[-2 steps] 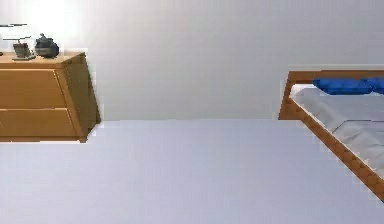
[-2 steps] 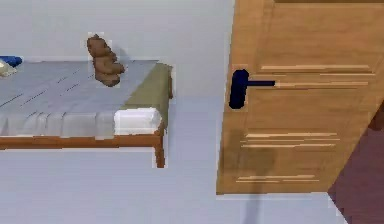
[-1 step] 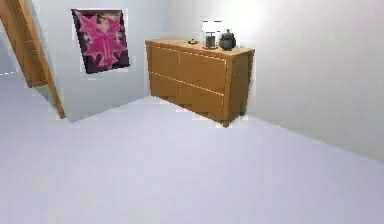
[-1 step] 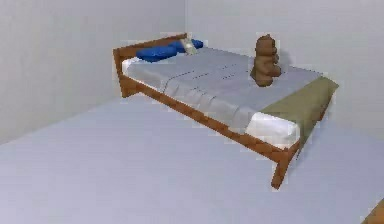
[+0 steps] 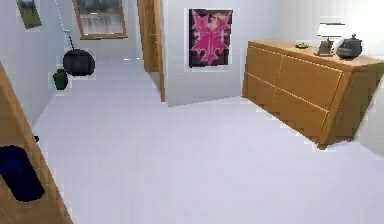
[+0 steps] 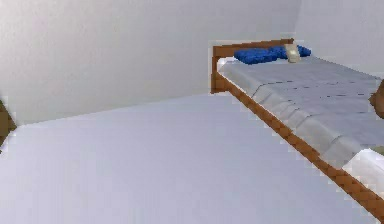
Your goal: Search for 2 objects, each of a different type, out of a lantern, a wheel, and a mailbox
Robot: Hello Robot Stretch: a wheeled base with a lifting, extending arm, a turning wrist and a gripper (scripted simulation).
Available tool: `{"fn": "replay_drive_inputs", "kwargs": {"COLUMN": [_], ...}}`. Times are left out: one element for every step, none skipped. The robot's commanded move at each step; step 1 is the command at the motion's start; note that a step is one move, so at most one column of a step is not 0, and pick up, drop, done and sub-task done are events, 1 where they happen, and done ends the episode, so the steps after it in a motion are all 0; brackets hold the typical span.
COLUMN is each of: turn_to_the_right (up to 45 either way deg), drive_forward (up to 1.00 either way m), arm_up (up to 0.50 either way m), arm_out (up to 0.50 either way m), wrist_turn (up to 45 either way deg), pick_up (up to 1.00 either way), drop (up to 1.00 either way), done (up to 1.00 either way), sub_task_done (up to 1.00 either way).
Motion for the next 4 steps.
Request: {"fn": "replay_drive_inputs", "kwargs": {"turn_to_the_right": [0.0, -15.0, 0.0, -21.0], "drive_forward": [1.00, 0.00, 0.05, 0.00], "arm_up": [0.00, 0.00, 0.00, 0.00], "arm_out": [0.00, 0.00, 0.00, 0.00], "wrist_turn": [0.0, 0.0, 0.0, 0.0], "pick_up": [0.00, 0.00, 0.00, 0.00], "drop": [0.00, 0.00, 0.00, 0.00], "done": [0.00, 0.00, 0.00, 0.00], "sub_task_done": [0.00, 0.00, 0.00, 0.00]}}
